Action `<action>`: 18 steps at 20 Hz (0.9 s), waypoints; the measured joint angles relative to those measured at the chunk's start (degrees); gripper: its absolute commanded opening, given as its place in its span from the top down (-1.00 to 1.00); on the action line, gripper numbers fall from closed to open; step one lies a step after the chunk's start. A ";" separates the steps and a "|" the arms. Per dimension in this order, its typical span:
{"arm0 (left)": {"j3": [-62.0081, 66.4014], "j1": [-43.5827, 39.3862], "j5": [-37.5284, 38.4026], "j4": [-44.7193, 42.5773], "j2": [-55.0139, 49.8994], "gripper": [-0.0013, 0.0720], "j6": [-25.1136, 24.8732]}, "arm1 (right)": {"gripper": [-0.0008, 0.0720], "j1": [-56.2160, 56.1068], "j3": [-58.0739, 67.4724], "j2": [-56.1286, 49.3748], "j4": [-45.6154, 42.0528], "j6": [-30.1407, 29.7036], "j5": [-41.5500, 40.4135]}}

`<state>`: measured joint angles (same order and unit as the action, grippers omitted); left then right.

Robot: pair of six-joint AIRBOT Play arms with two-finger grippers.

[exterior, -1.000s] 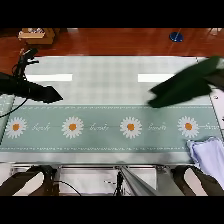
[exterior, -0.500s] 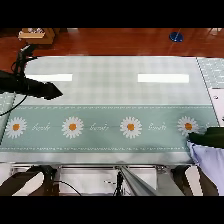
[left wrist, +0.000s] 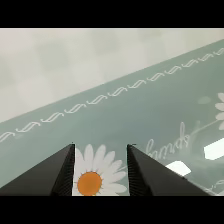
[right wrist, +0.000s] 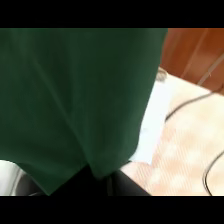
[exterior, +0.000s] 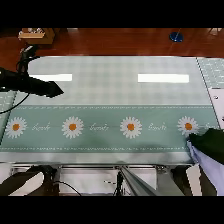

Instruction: Fold the shirts.

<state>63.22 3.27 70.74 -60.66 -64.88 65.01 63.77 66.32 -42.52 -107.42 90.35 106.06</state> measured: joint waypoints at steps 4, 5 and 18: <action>0.00 0.55 -1.77 -1.55 -0.66 -0.10 -0.11 | 0.91 3.98 -7.78 2.64 -7.50 -0.63 0.07; 0.00 0.94 -1.95 -1.92 -0.74 -0.10 -0.11 | 0.91 4.98 -9.62 3.37 -9.49 -0.76 -0.33; 0.00 4.68 -2.86 -2.62 -0.87 -0.10 0.26 | -0.59 15.34 -23.10 4.98 -17.90 -3.23 -12.55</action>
<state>63.22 7.94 67.88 -63.29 -65.76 65.28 79.11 43.22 -37.54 -125.32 87.11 93.51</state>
